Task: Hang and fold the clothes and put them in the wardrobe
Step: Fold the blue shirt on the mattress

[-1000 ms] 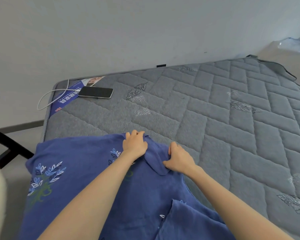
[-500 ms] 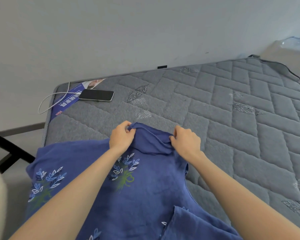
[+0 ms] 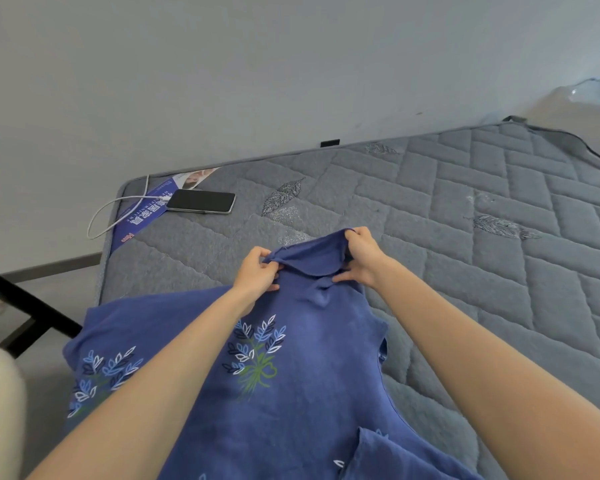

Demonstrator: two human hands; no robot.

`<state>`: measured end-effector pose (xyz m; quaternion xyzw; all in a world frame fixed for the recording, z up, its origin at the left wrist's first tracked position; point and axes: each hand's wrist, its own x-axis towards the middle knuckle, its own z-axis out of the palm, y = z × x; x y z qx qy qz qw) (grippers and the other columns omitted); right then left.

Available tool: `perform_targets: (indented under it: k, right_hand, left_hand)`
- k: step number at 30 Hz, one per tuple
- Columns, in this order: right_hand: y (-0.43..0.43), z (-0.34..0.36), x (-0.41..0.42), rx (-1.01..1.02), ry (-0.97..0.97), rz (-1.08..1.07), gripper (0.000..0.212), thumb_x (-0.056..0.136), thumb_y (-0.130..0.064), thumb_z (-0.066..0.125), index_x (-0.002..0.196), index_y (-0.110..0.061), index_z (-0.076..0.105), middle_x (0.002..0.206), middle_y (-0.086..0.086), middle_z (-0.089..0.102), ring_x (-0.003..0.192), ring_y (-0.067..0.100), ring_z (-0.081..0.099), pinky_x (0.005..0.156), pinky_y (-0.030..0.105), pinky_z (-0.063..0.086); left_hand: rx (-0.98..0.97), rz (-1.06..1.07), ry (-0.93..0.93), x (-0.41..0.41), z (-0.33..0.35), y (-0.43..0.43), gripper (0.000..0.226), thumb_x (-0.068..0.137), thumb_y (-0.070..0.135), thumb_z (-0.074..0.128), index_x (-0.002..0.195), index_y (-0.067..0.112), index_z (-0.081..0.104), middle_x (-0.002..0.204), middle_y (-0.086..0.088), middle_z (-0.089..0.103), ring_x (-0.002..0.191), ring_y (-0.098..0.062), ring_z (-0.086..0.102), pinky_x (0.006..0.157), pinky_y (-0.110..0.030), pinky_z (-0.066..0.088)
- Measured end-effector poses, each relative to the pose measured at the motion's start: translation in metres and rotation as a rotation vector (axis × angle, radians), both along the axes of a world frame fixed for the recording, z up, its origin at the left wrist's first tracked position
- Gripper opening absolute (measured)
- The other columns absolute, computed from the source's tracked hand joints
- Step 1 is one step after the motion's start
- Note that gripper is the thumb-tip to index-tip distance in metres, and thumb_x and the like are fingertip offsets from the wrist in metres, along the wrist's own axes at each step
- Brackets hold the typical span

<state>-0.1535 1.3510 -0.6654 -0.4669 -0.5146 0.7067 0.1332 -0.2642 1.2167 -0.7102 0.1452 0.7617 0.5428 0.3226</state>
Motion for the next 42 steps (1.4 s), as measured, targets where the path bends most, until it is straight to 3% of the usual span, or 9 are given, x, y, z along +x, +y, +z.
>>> perform_targets:
  k: [4, 9, 14, 18, 23, 28, 31, 36, 42]
  right_hand:
    - [-0.002, -0.013, 0.002, -0.024, 0.112, -0.249, 0.014, 0.099, -0.013, 0.040, 0.086, -0.018, 0.040, 0.101, 0.006, 0.043, 0.094, 0.026, 0.046, 0.082, 0.050, 0.053]
    - [-0.017, -0.027, 0.023, 0.251, 0.030, -0.336, 0.007, 0.097, -0.009, 0.043, 0.091, -0.012, 0.042, 0.094, 0.004, 0.046, 0.076, 0.019, 0.051, 0.046, 0.025, 0.053]
    - [-0.036, -0.044, 0.051, 0.643, -0.188, -0.152, 0.003, 0.096, -0.018, 0.042, 0.094, -0.019, 0.040, 0.075, 0.004, 0.053, 0.064, 0.027, 0.055, 0.067, 0.050, 0.055]
    - [-0.051, -0.051, 0.076, 0.785, -0.300, -0.029, 0.007, 0.091, -0.009, 0.047, 0.094, -0.014, 0.043, 0.073, 0.002, 0.052, 0.071, 0.029, 0.055, 0.064, 0.038, 0.045]
    - [-0.060, -0.062, 0.099, 0.775, -0.549, 0.269, 0.016, 0.079, -0.004, 0.051, 0.085, -0.018, 0.053, 0.094, 0.000, 0.050, 0.087, 0.021, 0.049, 0.065, 0.031, 0.040]
    - [-0.069, -0.063, 0.101, 1.038, -0.462, 0.186, 0.022, 0.079, -0.020, 0.055, 0.101, -0.018, 0.058, 0.121, -0.002, 0.049, 0.117, 0.021, 0.035, 0.094, 0.033, 0.031]
    - [-0.072, -0.068, 0.090, 1.260, -0.390, 0.424, 0.049, 0.084, -0.021, 0.038, 0.130, -0.011, 0.053, 0.147, 0.006, 0.038, 0.138, 0.026, 0.029, 0.114, 0.038, 0.022]
    - [-0.078, -0.102, 0.088, 1.273, -0.678, 0.844, 0.057, 0.100, -0.039, 0.013, 0.153, -0.022, 0.002, 0.161, 0.002, -0.003, 0.148, 0.023, -0.008, 0.117, 0.042, -0.009]
    - [-0.072, -0.118, 0.102, 1.283, -0.710, 0.819, 0.087, 0.072, -0.063, -0.031, 0.150, -0.034, -0.007, 0.160, -0.004, -0.012, 0.147, 0.022, -0.014, 0.114, 0.044, -0.014]
  left_hand:
    - [0.070, 0.088, -0.255, 0.007, -0.003, -0.001, 0.015, 0.093, 0.004, 0.052, 0.083, 0.014, 0.048, 0.092, -0.007, 0.055, 0.081, -0.013, 0.055, 0.064, -0.024, 0.051]
    - [0.229, 0.197, -0.519, 0.020, -0.001, -0.012, 0.016, 0.090, 0.003, 0.050, 0.075, 0.009, 0.052, 0.078, -0.005, 0.053, 0.077, -0.016, 0.055, 0.084, -0.032, 0.048]
    - [0.166, 0.188, -0.482, 0.038, -0.013, -0.026, 0.015, 0.085, 0.000, 0.064, 0.083, 0.008, 0.052, 0.082, -0.008, 0.054, 0.077, -0.016, 0.056, 0.082, -0.036, 0.052]
    - [0.120, 0.257, -0.469, 0.053, -0.023, -0.037, 0.021, 0.088, -0.006, 0.058, 0.082, 0.009, 0.044, 0.087, -0.009, 0.045, 0.080, -0.018, 0.052, 0.078, -0.039, 0.053]
    - [-0.143, 0.086, -0.155, 0.065, -0.034, -0.056, 0.017, 0.086, 0.001, 0.060, 0.096, 0.011, 0.050, 0.097, -0.007, 0.048, 0.071, -0.014, 0.054, 0.062, -0.025, 0.053]
    - [-0.422, -0.075, 0.504, 0.083, -0.032, -0.065, 0.023, 0.086, 0.022, 0.061, 0.106, 0.016, 0.052, 0.115, -0.001, 0.026, 0.114, -0.024, 0.035, 0.084, -0.028, 0.037]
    - [-0.436, -0.210, 0.812, 0.094, -0.035, -0.064, 0.042, 0.093, 0.027, 0.051, 0.133, 0.015, 0.044, 0.145, -0.007, 0.022, 0.131, -0.027, 0.024, 0.105, -0.036, 0.027]
    - [-0.664, -0.523, 0.856, 0.101, -0.058, -0.063, 0.057, 0.102, 0.035, 0.022, 0.151, 0.021, -0.003, 0.158, 0.002, -0.016, 0.145, -0.019, -0.016, 0.115, -0.048, -0.008]
    - [-0.734, -0.547, 0.793, 0.097, -0.069, -0.068, 0.058, 0.100, 0.046, 0.011, 0.150, 0.026, -0.012, 0.155, 0.004, -0.025, 0.143, -0.016, -0.022, 0.112, -0.048, -0.017]
